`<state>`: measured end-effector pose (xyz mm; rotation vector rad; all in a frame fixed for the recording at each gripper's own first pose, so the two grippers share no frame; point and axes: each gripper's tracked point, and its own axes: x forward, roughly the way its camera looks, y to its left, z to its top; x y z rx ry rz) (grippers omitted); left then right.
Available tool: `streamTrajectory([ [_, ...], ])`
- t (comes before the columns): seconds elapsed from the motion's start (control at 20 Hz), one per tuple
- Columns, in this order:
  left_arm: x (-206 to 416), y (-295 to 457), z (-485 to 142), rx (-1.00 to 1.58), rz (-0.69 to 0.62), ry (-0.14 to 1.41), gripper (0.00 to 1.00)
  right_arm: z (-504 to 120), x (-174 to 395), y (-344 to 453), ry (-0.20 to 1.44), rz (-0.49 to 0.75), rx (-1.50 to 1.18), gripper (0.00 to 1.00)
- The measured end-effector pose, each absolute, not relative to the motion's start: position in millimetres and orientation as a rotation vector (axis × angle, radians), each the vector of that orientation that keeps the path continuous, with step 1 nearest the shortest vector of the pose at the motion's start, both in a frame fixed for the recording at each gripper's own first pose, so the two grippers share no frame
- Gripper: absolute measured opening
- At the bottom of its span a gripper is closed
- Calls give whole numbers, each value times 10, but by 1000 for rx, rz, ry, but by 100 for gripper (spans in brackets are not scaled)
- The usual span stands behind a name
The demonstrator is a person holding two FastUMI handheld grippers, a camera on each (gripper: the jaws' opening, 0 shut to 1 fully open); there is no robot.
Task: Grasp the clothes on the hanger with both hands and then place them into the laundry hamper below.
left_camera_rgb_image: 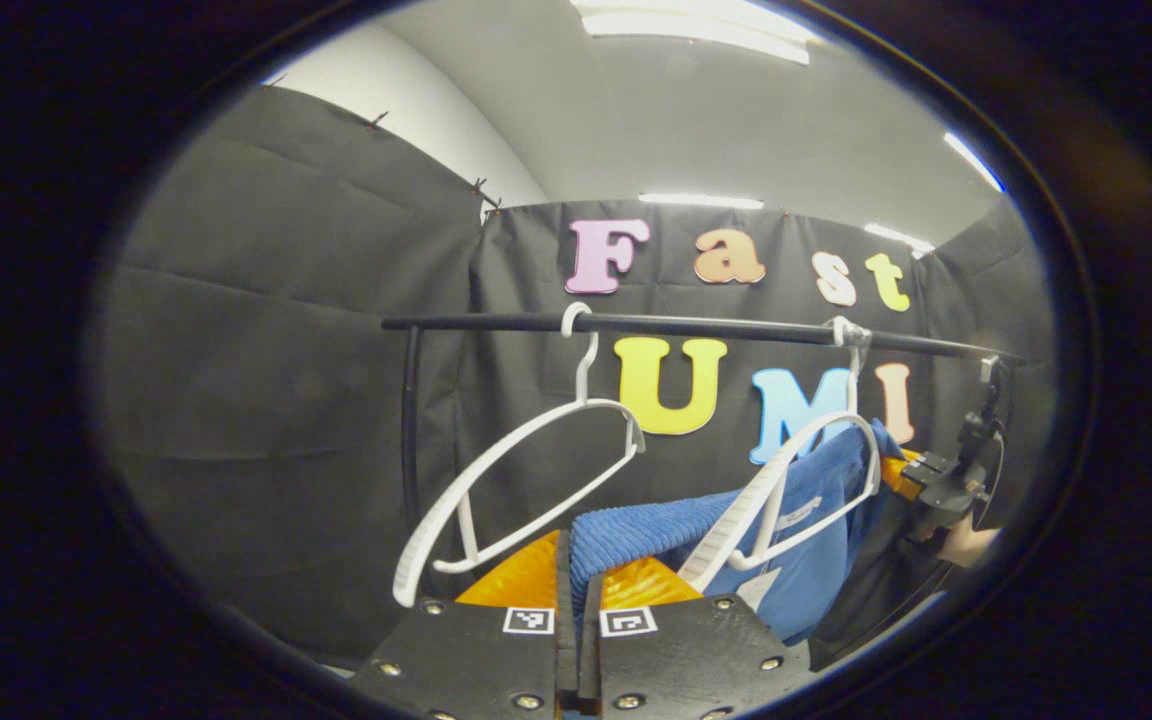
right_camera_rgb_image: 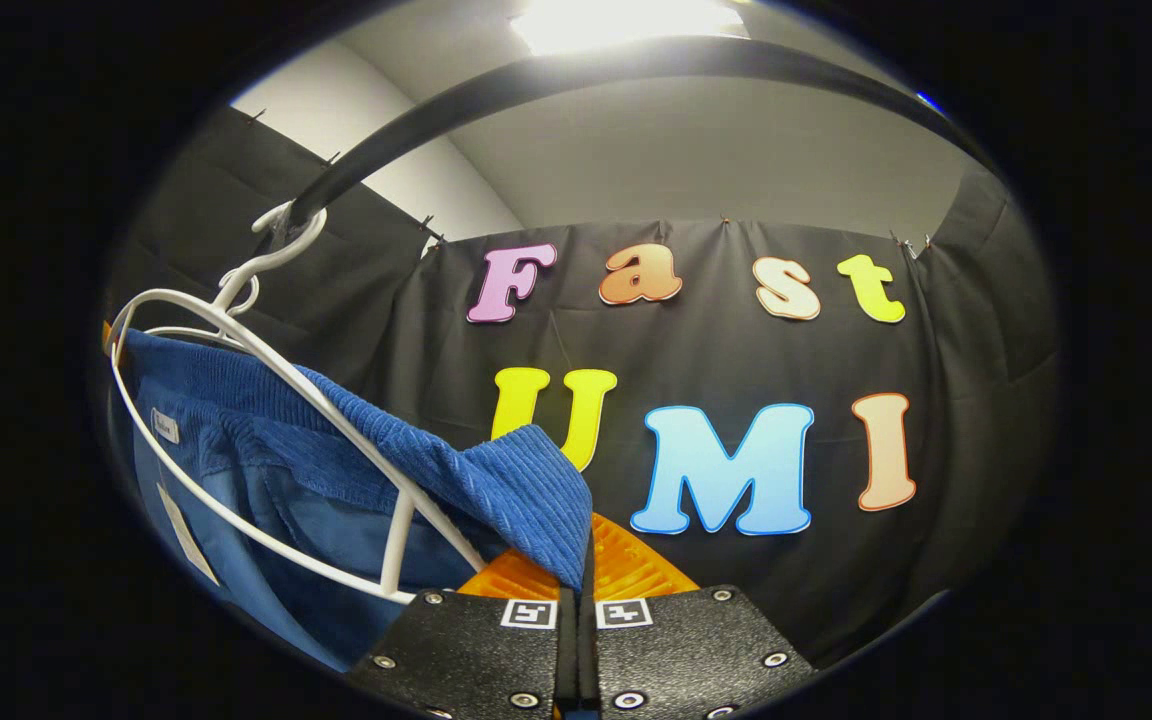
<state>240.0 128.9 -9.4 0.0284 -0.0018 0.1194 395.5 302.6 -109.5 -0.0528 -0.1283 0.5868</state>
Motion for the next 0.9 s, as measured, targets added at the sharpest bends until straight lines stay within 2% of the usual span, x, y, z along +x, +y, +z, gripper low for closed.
streamTrajectory([
  [0.4, 2334, 1132, -565, -12, 141, 35, 2, -1154, 3979, 2969, -112, 579, -72, 0],
  [0.6, 2423, 953, -727, -40, 152, 58, 1, -1184, 4132, 2811, -95, 500, -68, 0],
  [0.75, 2543, 722, -850, -40, 114, 91, 2, -1393, 4254, 2705, -9, 475, -43, 0],
  [0.9, 2534, 562, -933, 14, 110, 122, 1, -1460, 4184, 2594, 2, 457, -76, 0],
])
